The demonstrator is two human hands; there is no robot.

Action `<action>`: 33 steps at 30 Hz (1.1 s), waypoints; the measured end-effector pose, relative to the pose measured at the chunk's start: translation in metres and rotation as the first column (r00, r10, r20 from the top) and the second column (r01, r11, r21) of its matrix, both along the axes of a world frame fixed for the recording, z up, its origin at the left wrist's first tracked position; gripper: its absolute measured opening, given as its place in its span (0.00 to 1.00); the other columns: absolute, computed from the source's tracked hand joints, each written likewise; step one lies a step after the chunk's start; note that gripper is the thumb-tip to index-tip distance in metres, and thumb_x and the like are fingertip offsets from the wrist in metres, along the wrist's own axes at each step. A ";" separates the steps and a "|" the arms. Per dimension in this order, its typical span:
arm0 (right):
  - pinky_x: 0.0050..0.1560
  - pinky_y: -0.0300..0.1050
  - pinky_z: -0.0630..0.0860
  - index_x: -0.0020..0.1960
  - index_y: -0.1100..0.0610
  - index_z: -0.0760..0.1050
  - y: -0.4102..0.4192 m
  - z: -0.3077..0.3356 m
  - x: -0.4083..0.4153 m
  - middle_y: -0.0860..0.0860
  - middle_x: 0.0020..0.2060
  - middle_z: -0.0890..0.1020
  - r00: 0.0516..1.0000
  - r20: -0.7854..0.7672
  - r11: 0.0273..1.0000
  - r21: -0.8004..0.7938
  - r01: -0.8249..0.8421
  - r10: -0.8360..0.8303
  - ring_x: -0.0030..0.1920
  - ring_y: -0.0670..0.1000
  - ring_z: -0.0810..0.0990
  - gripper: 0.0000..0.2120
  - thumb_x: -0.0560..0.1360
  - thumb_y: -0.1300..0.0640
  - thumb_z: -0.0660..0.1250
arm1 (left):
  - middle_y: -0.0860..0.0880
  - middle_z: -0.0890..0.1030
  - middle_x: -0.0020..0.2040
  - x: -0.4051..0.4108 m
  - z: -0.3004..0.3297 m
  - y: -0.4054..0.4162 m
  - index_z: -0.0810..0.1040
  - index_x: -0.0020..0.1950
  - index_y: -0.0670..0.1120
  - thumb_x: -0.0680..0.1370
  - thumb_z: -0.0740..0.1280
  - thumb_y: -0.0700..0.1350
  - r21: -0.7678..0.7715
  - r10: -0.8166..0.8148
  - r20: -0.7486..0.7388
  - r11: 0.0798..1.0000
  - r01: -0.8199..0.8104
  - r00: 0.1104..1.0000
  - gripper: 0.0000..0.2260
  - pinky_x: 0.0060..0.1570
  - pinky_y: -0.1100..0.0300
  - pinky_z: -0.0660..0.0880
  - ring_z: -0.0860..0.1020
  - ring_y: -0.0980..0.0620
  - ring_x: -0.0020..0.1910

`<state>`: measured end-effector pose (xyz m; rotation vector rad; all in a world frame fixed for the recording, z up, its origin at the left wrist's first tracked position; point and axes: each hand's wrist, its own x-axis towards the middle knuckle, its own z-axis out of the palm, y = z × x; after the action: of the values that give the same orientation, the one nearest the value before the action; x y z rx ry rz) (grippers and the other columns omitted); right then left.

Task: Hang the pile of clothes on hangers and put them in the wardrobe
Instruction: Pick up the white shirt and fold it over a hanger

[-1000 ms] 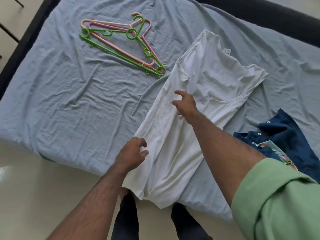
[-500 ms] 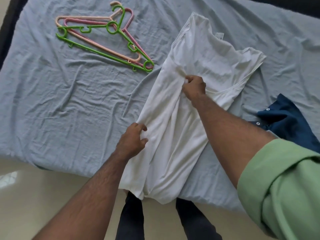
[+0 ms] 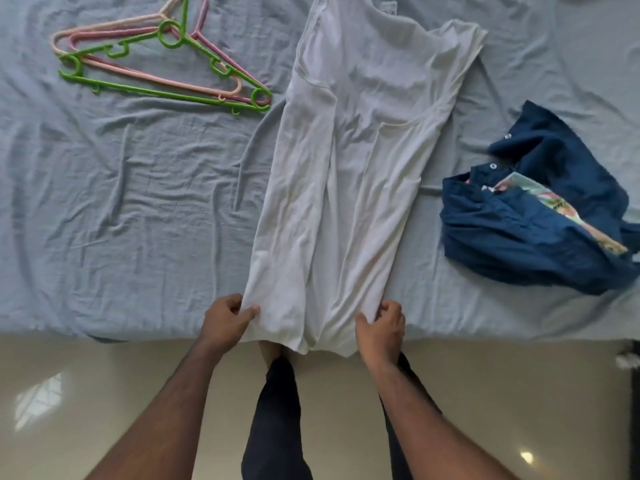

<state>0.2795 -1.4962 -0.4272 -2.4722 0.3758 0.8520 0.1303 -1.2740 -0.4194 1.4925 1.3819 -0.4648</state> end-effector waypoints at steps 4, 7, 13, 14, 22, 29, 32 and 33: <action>0.43 0.43 0.71 0.57 0.56 0.70 -0.017 -0.004 -0.031 0.49 0.47 0.77 0.986 -0.132 0.994 0.037 0.108 -0.102 0.46 0.52 0.77 0.19 0.73 0.54 0.76 | 0.43 0.81 0.46 -0.010 0.000 0.002 0.78 0.50 0.41 0.79 0.71 0.50 -0.046 0.066 0.110 0.997 -0.061 0.992 0.12 0.44 0.49 0.76 0.80 0.45 0.45; 0.37 0.39 0.71 0.46 0.58 0.77 -0.027 -0.015 -0.043 0.49 0.40 0.79 0.993 -0.090 0.991 0.101 0.084 -0.075 0.40 0.50 0.78 0.13 0.73 0.51 0.77 | 0.49 0.83 0.50 -0.022 -0.004 -0.002 0.77 0.57 0.46 0.75 0.75 0.52 -0.110 -0.071 0.063 0.991 0.078 0.995 0.16 0.49 0.48 0.81 0.82 0.48 0.49; 0.28 0.31 0.67 0.39 0.58 0.75 -0.049 -0.022 -0.065 0.49 0.32 0.76 0.965 0.062 0.951 0.196 0.238 -0.254 0.33 0.49 0.74 0.13 0.78 0.53 0.72 | 0.47 0.84 0.44 -0.044 -0.012 -0.006 0.82 0.54 0.45 0.75 0.75 0.45 0.141 0.000 0.085 0.990 -0.012 0.996 0.10 0.42 0.53 0.80 0.83 0.46 0.43; 0.28 0.30 0.68 0.42 0.59 0.76 -0.051 -0.025 -0.068 0.50 0.34 0.77 0.966 0.025 0.945 0.212 0.247 -0.258 0.34 0.49 0.75 0.12 0.78 0.53 0.72 | 0.46 0.84 0.44 -0.051 -0.014 -0.004 0.82 0.53 0.44 0.76 0.75 0.45 0.159 0.006 0.075 0.987 -0.018 0.997 0.09 0.41 0.50 0.81 0.83 0.45 0.43; 0.28 0.28 0.69 0.50 0.58 0.78 -0.063 -0.040 -0.095 0.49 0.39 0.81 0.973 -0.100 0.921 0.315 0.227 -0.206 0.39 0.50 0.80 0.08 0.78 0.54 0.73 | 0.44 0.83 0.42 -0.071 -0.025 -0.013 0.82 0.58 0.39 0.78 0.72 0.42 0.112 -0.052 0.061 0.993 0.045 0.997 0.11 0.42 0.47 0.82 0.81 0.45 0.39; 0.26 0.35 0.72 0.60 0.46 0.66 -0.080 -0.022 -0.099 0.49 0.40 0.82 0.995 0.056 0.934 0.353 0.058 -0.083 0.36 0.48 0.81 0.20 0.77 0.56 0.74 | 0.46 0.79 0.42 -0.075 -0.009 -0.013 0.64 0.56 0.52 0.78 0.68 0.40 0.313 -0.276 0.094 0.920 0.234 0.957 0.15 0.33 0.54 0.76 0.81 0.43 0.35; 0.32 0.33 0.73 0.51 0.46 0.76 -0.094 -0.014 -0.097 0.46 0.38 0.81 0.992 0.096 0.925 0.364 -0.108 0.079 0.34 0.45 0.76 0.10 0.76 0.59 0.73 | 0.44 0.78 0.39 -0.083 0.002 -0.005 0.70 0.50 0.53 0.78 0.67 0.35 0.369 -0.607 0.128 0.763 0.530 0.784 0.12 0.36 0.53 0.73 0.76 0.43 0.35; 0.34 0.31 0.72 0.48 0.46 0.79 -0.098 -0.011 -0.095 0.46 0.39 0.82 0.986 0.099 0.913 0.374 -0.162 0.134 0.34 0.45 0.76 0.09 0.76 0.60 0.73 | 0.46 0.78 0.41 -0.084 0.004 -0.001 0.74 0.47 0.52 0.77 0.68 0.34 0.395 -0.680 0.130 0.703 0.591 0.721 0.12 0.38 0.55 0.71 0.76 0.45 0.36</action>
<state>0.1848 -1.5947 -0.4387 -2.1765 -0.0082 0.8065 0.0464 -1.2747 -0.4157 2.2414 0.6970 -0.4456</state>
